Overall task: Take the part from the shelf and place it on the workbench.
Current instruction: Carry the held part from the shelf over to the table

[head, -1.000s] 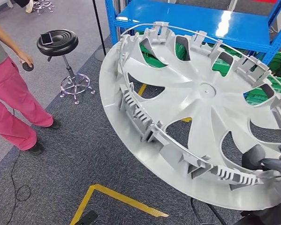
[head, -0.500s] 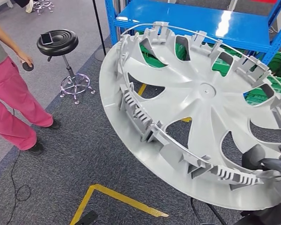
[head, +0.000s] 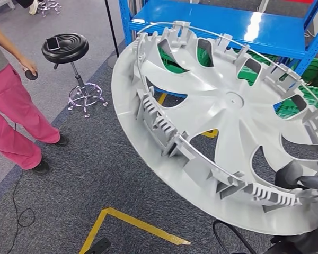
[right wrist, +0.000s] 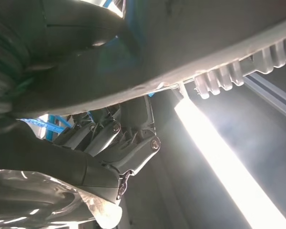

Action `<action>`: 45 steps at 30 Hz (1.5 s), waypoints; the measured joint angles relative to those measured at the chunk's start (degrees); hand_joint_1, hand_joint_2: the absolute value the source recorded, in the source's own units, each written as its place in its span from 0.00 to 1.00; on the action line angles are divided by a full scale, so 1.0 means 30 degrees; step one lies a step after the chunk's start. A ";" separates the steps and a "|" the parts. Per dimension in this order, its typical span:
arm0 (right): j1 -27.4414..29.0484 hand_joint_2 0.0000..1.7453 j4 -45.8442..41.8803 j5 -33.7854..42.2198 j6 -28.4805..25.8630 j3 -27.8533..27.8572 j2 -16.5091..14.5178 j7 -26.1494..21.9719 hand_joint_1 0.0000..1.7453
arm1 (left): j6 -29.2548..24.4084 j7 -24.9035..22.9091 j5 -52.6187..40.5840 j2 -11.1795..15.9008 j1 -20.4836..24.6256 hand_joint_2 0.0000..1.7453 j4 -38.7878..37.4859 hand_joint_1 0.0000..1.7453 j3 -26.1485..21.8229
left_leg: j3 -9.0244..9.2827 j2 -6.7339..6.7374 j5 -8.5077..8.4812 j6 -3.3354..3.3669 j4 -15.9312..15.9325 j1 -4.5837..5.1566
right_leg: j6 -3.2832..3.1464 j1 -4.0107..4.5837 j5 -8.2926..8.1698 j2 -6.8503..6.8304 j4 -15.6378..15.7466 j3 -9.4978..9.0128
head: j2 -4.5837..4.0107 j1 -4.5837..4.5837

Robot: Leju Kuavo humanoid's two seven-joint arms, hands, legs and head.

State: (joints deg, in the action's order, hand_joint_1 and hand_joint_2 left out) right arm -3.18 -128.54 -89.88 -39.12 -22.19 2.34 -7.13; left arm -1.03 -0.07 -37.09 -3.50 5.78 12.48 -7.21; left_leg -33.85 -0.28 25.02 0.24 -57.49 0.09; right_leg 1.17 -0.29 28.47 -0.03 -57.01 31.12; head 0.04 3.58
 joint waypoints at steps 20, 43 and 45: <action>-0.0307 1.00 0.0122 0.0005 0.0000 -0.0105 0.0015 0.0066 1.00 | -0.0005 -0.0018 0.0002 -0.0073 0.0158 0.00 0.0000 0.00 0.0000 | -0.0223 0.0549 -0.0337 0.0586 0.0293 -0.0122 | 0.0788 -0.0314 0.2254 -0.0001 -0.4608 0.2193 | 0.0000 -0.0106; -0.0427 1.00 0.0173 -0.0007 0.0000 -0.0187 0.0015 0.0131 1.00 | -0.0044 0.0040 0.0002 0.0000 0.0027 0.00 0.0000 0.00 0.0002 | 0.0232 -0.0652 0.0590 0.0142 -0.0301 -0.0136 | 0.0093 -0.0098 -0.0150 0.1462 -0.0258 0.0572 | 0.0000 -0.0069; -0.0445 1.00 0.0177 -0.0004 0.0000 -0.0187 0.0015 0.0144 1.00 | -0.0047 0.0046 0.0000 -0.0009 0.0046 0.00 0.0000 0.00 0.0002 | 0.0276 -0.0353 0.0463 0.0321 -0.0079 -0.0187 | 0.0262 -0.0091 0.0290 0.1047 -0.0795 0.0933 | 0.0000 -0.0124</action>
State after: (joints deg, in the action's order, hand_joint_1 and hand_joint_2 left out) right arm -4.51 -128.01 -89.89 -39.12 -22.75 2.38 -6.69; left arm -1.17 0.07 -37.09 -3.53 5.92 12.48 -7.21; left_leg -33.02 -1.34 26.41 1.20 -57.73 -0.47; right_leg 1.96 -0.56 29.34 3.11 -59.40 33.91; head 0.04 3.21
